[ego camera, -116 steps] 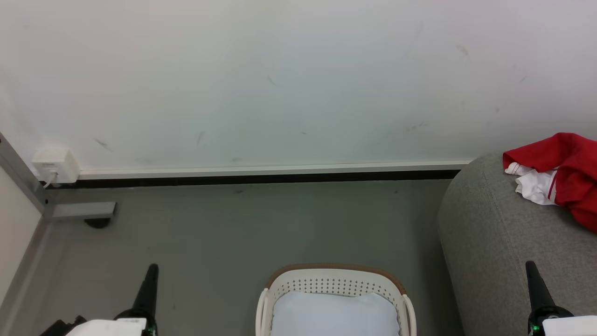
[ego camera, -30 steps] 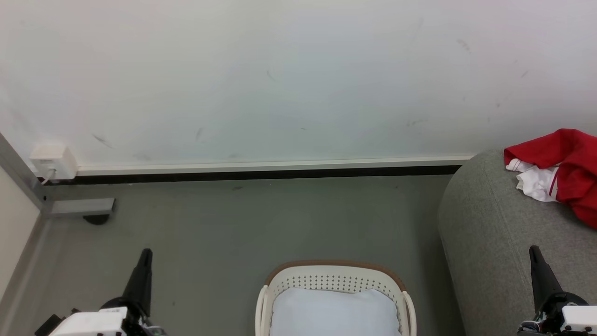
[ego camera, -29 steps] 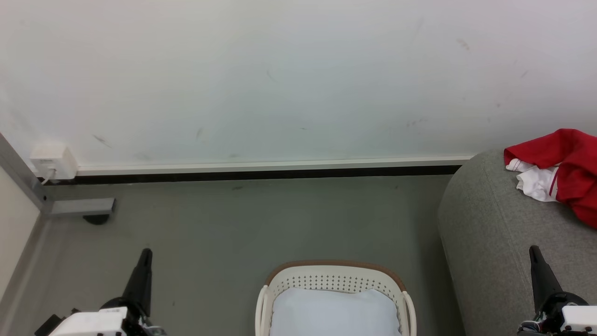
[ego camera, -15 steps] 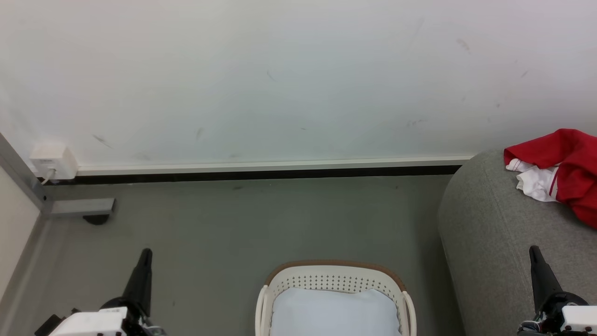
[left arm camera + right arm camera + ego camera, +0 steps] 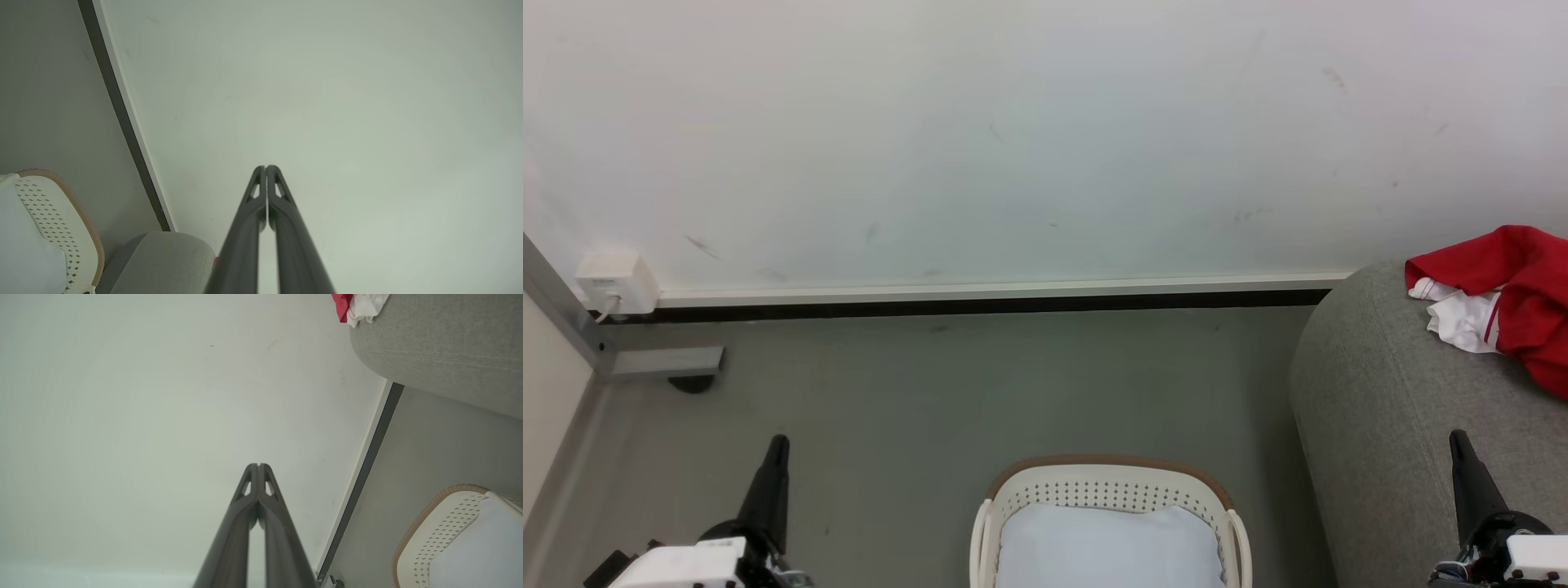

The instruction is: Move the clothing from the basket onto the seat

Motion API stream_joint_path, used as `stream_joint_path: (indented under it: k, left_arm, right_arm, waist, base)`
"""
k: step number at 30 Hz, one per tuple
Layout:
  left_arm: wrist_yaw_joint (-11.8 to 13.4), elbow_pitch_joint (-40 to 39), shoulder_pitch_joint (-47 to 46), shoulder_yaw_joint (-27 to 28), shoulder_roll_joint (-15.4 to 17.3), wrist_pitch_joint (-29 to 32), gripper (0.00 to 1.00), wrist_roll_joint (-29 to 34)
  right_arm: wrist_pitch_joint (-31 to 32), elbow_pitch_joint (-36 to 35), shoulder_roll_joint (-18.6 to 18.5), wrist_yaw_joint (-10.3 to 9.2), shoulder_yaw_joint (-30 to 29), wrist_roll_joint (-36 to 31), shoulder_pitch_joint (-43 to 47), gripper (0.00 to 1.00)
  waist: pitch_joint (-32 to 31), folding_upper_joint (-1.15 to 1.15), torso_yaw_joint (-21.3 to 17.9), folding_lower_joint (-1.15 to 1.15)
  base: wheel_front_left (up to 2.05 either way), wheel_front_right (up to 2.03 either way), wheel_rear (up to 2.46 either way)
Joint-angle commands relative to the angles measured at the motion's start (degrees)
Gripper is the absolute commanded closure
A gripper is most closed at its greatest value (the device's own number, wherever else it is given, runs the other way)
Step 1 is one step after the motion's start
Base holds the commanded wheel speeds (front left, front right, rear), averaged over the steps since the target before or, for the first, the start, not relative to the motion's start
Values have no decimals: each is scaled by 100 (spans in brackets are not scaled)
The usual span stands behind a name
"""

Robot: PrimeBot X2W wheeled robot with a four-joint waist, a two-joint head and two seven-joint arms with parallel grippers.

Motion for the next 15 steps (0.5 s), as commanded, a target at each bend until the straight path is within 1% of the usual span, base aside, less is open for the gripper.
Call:
stream_joint_path:
  k: [1, 15]
  left_arm:
    - [-24, -9, -36, 11, 40, 27, 100, -68]
    - [-25, -10, -35, 10, 40, 27, 100, -68]
  right_arm:
    - [22, -29, -35, -12, -19, 4, -24, 100]
    - [21, -30, -34, -12, -19, 4, -24, 100]
  waist:
    - [0, 0, 0, 0]
    - [0, 0, 0, 0]
  base:
    - [0, 0, 0]
    - [0, 0, 0]
